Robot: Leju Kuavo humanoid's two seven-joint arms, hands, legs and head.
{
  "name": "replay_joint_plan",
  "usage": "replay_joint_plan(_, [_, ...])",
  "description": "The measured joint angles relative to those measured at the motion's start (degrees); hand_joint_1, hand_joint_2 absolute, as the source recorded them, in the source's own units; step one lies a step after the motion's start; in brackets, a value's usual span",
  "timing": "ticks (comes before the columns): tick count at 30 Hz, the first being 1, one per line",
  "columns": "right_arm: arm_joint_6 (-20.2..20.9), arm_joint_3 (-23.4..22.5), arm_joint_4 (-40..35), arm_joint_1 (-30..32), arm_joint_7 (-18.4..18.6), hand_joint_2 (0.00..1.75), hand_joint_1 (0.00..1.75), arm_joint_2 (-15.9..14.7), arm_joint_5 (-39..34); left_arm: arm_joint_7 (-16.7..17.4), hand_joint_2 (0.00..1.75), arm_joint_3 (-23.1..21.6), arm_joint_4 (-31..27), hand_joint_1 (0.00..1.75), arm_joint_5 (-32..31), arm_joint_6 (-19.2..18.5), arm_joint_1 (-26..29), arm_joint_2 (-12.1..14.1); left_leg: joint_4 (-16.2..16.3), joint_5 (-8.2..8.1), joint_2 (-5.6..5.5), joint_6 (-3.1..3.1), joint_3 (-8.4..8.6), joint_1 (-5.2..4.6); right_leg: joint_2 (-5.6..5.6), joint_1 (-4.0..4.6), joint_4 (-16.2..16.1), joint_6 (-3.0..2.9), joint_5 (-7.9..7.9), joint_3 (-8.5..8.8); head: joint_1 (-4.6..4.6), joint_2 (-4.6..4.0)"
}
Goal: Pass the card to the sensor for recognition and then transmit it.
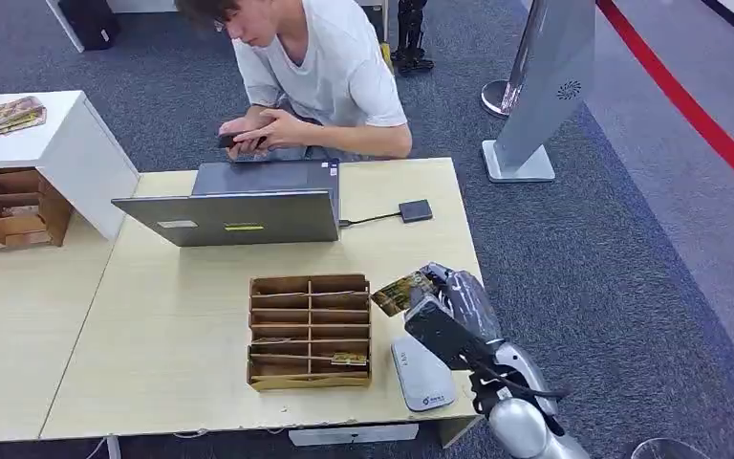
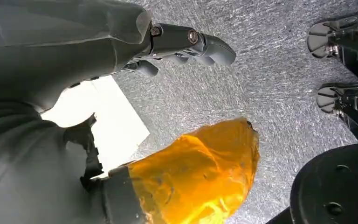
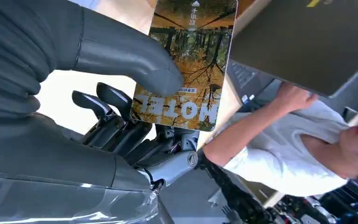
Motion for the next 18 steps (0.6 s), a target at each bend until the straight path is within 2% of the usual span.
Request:
replay_joint_plan(10, [-3.0, 0.4, -5.4, 0.2, -2.4, 1.75, 1.75, -1.2, 1.1, -0.5, 0.00, 0.8, 0.1, 0.00, 0.8, -0.1, 0.7, 0.0, 0.0, 0.00, 0.00, 0.00, 0.00, 0.00, -0.01, 0.00, 0.0, 0.00, 0.00, -0.01, -0.02, 0.00])
replay_joint_plan(18, [-3.0, 0.4, -5.4, 0.2, -2.4, 1.75, 1.75, -1.2, 1.1, -0.5, 0.00, 0.8, 0.1, 0.00, 0.8, -0.1, 0.7, 0.0, 0.0, 0.00, 0.00, 0.00, 0.00, 0.00, -0.01, 0.00, 0.0, 0.00, 0.00, -0.01, -0.02, 0.00])
